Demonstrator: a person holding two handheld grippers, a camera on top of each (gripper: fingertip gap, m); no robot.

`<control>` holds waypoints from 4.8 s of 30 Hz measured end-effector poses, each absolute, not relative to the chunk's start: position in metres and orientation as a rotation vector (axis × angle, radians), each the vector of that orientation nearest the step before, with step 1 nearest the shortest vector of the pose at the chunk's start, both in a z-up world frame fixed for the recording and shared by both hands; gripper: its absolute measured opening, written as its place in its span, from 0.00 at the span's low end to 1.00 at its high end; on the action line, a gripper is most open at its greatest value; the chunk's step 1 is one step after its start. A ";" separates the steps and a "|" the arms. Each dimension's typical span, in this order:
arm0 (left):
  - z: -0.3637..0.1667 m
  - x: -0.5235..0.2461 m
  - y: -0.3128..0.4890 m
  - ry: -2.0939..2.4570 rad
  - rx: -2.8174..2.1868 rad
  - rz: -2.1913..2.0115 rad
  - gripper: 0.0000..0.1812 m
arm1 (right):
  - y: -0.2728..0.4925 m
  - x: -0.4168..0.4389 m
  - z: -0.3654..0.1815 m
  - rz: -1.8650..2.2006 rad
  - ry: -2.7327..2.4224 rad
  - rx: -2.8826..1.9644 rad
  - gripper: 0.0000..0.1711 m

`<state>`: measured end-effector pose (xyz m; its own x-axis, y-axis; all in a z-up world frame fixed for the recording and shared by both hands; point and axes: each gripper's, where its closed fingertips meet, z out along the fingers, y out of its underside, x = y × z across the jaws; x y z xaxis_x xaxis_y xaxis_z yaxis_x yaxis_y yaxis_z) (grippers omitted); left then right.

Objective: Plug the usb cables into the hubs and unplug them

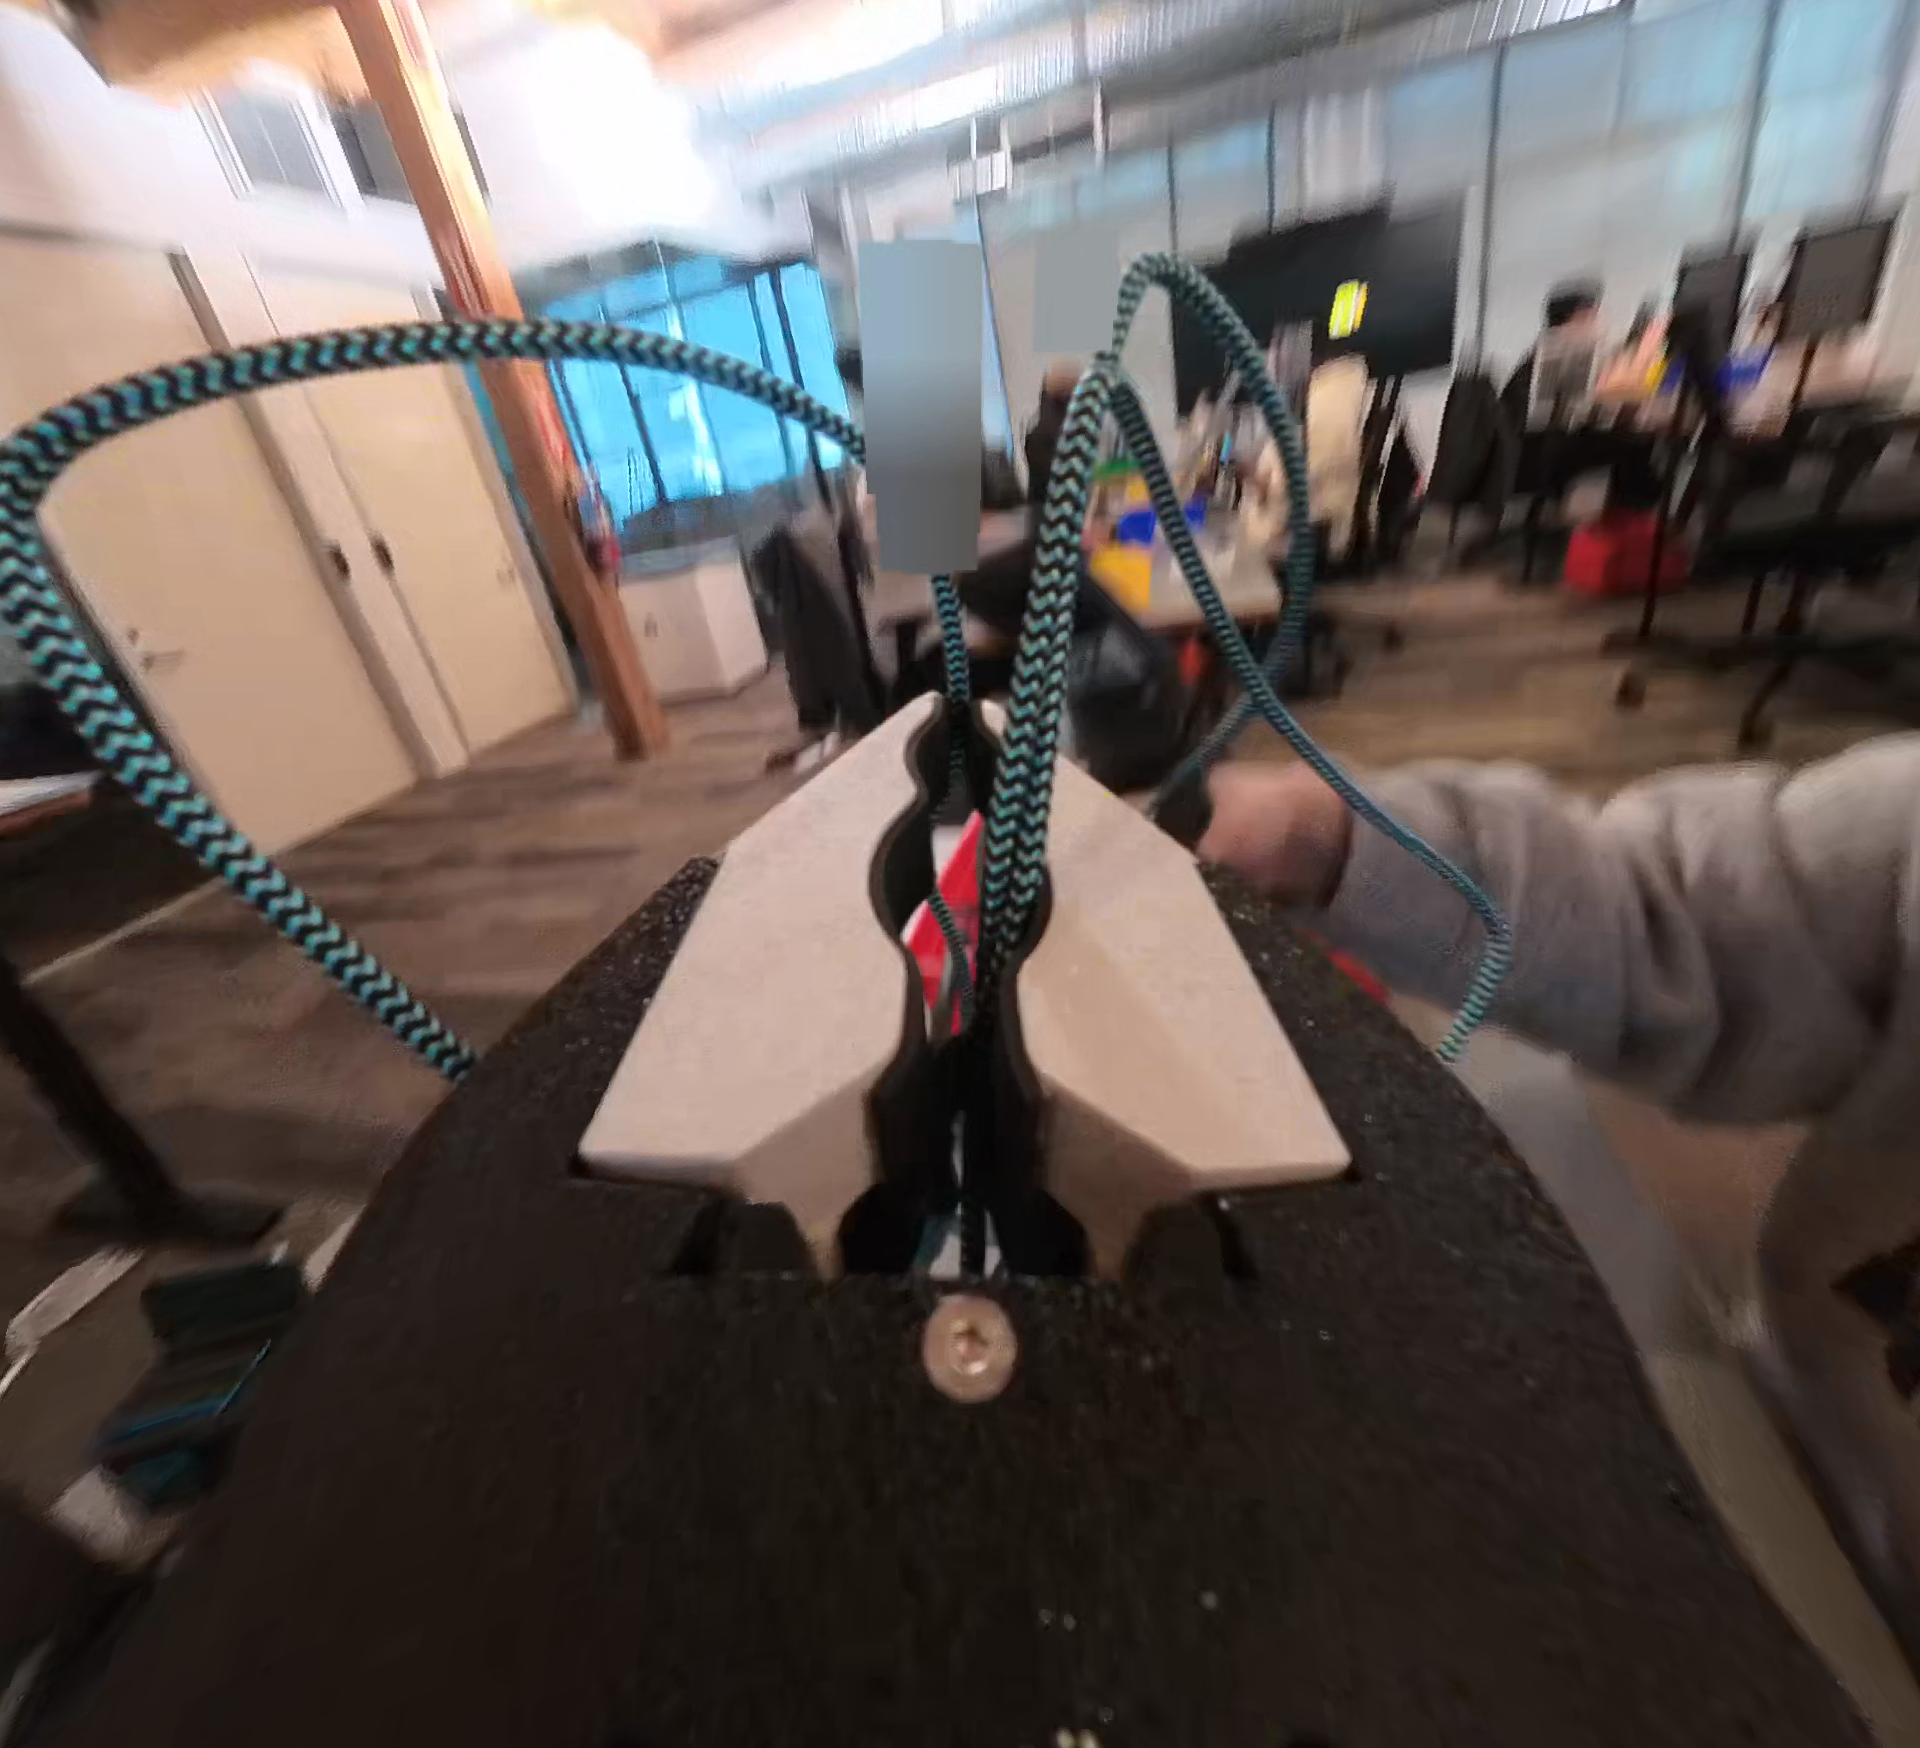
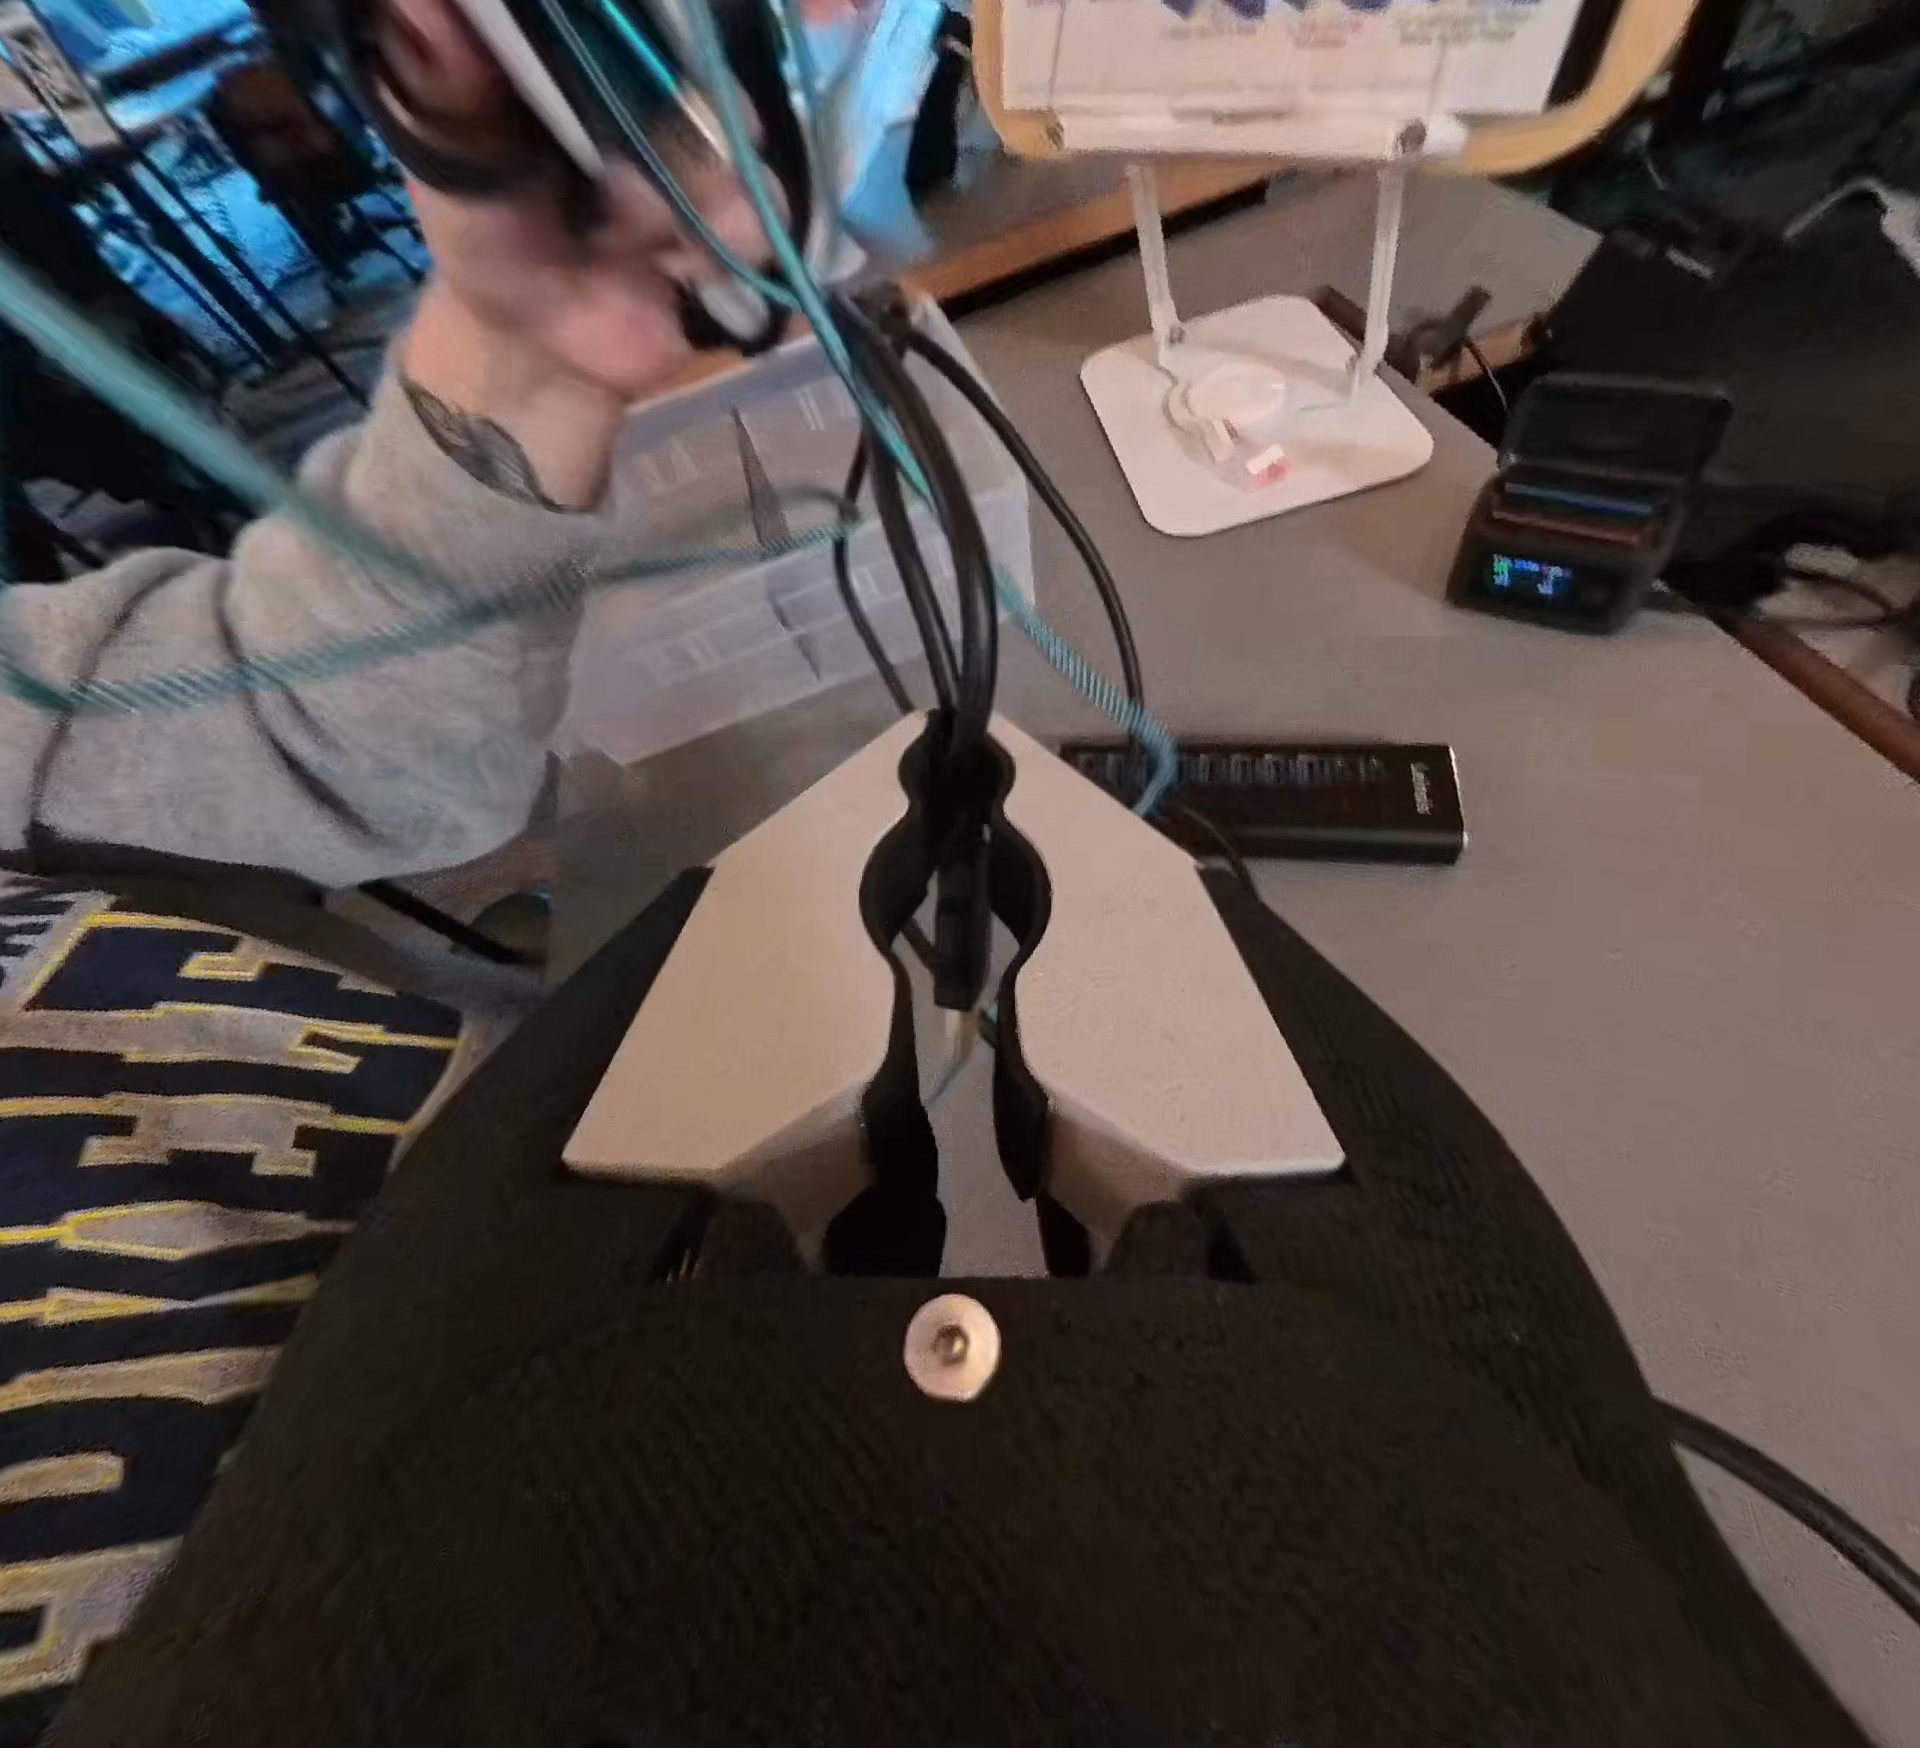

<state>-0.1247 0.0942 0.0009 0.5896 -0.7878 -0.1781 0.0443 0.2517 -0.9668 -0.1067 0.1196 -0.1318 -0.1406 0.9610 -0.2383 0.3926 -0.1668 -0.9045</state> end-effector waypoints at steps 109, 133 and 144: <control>-0.067 -0.093 0.040 0.698 -1.470 -0.929 0.16 | 0.226 0.217 0.099 0.349 -1.462 -1.288 0.00; -0.112 -0.076 0.055 0.621 -1.510 -1.038 0.16 | 0.266 0.238 0.018 -0.711 -1.506 -1.137 0.00; -0.136 -0.047 0.057 0.695 -1.580 -1.101 0.15 | 0.195 0.188 -0.150 -0.594 -1.893 -1.062 0.00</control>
<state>-0.0473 0.0565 -0.1361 0.4099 -0.8601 0.3037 0.0953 -0.2908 -0.9520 0.1875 0.1955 -0.1501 -0.2658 0.4407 0.8574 0.8518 0.5239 -0.0052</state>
